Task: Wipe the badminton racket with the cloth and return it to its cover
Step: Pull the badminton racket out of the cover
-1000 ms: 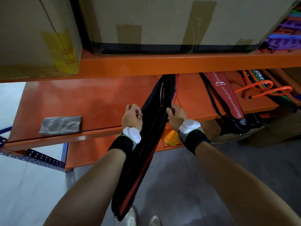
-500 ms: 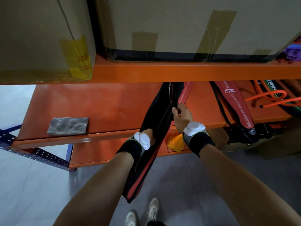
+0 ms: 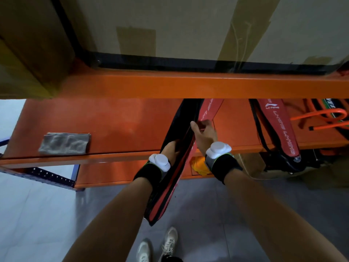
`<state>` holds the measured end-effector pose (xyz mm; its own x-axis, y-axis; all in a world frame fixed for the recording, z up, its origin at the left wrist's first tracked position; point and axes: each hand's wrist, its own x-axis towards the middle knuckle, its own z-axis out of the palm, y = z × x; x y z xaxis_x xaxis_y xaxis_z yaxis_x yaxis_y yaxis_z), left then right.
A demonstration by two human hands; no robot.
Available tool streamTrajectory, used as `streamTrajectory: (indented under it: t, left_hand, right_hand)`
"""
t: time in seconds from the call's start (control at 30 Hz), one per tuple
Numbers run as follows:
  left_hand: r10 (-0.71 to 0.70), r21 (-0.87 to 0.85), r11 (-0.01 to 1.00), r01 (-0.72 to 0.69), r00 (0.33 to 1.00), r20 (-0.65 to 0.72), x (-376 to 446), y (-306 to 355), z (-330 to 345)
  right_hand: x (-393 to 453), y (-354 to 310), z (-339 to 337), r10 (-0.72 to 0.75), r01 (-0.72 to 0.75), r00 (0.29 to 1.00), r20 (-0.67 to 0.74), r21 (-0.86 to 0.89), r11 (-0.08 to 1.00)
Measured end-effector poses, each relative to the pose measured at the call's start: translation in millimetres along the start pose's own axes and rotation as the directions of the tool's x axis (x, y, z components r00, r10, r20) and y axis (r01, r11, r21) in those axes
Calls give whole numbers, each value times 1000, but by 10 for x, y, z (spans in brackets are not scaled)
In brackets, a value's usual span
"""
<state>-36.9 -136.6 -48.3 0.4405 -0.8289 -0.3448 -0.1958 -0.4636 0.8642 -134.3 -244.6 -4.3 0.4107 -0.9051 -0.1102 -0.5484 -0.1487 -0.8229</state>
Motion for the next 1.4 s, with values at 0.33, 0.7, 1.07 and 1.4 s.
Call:
streamTrajectory:
  t: [0.33,0.7,1.07,1.4]
  left_hand:
    - [-23,-222,975,8,998,-63,602,101,195]
    - [-183,-472,872,132,981,-65,905,-3,230]
    - [-187,-84,972,219,940,285,639,-96,244]
    - [-176,-145,973,177,984,20,729,-205,309]
  right_hand:
    - [-408,512,403,301,-324,940,160,149,934]
    - [-162,748,391,311,-324,946,90,290,901]
    - [234,701,389,218,-222,975,52,95,970]
    - [312,786,278,208,-182,965,162,-161,970]
